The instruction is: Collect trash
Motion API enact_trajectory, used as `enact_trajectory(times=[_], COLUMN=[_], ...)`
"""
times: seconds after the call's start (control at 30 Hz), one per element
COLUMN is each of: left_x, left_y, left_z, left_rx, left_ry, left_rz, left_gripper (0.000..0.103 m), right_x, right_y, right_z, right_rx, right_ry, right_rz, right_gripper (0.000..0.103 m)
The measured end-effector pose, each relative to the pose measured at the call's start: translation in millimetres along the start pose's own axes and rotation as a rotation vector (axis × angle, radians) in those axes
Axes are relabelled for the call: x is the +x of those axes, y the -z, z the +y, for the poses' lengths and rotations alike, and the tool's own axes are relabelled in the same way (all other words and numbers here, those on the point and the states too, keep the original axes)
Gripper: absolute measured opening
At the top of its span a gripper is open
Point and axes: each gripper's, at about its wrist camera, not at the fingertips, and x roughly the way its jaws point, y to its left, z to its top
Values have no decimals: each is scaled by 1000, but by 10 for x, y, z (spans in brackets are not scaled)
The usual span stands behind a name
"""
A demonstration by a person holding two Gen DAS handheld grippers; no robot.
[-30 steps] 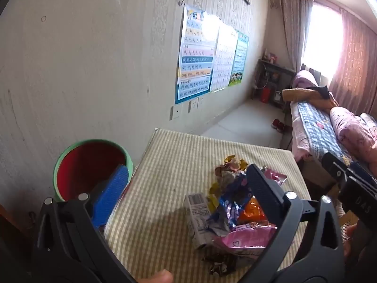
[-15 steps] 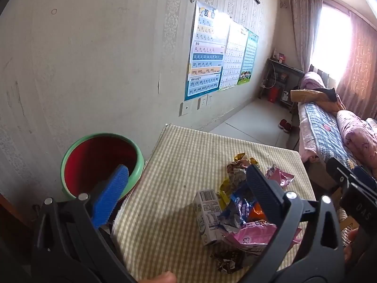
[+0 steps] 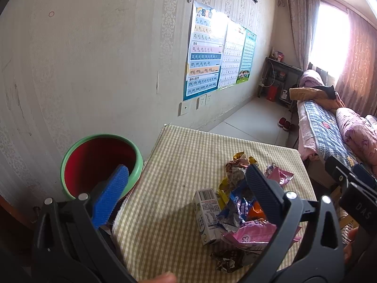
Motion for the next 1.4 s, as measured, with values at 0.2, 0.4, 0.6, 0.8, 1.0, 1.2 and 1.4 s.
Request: enact_trajectory(times=[0.2,0.4,0.6,0.8,1.0,1.2,1.4], left_x=[13,0,8,11,15,26,-10], left_y=[4,-5,-4,-8,-15,-8,-1], left_z=[-6,-16,-7,4,9,39,22], left_rx=[7,8,8,7,6,4,17], left_ry=[-8,-18,-19,-19,-21,-35,-61], left_rz=[2,1,2,2,3,1,-27], left_gripper=[98,98,98,98,98,98,98], right_x=[17,36,51,52,75,84,98], right_y=[18,36,46,58,90,110,119], right_z=[3,9,18,23,28,24,25], right_rx=[1,0,-2,-2,-4,-3,-3], right_ry=[0,-4,-8,-10,-11,-14,-17], right_rz=[3,10,16,18,26,34,40], right_gripper=[96,96,96,96,96,96,96])
